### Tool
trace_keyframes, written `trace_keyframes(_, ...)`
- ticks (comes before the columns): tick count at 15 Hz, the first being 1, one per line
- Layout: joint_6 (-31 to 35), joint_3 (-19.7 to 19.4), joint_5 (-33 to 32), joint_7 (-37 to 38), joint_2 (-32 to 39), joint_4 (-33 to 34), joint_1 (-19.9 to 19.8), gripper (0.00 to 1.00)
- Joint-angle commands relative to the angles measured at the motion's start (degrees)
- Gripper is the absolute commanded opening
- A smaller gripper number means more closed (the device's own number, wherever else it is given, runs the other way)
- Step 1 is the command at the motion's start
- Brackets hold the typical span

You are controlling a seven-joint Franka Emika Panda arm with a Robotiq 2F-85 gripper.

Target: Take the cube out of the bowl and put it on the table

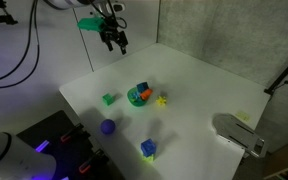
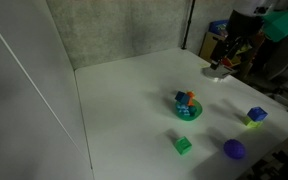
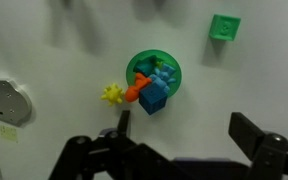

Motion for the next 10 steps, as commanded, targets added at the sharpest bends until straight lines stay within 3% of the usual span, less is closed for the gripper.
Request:
trace_keyframes(1, 4.8, -1.3, -2.0, 3.5, 3.1, -0.2, -0.3, 1.0)
trace_keyframes(10, 4.4, -2.3, -0.6, 2.8, 4.1, -0.3, 0.7, 1.0)
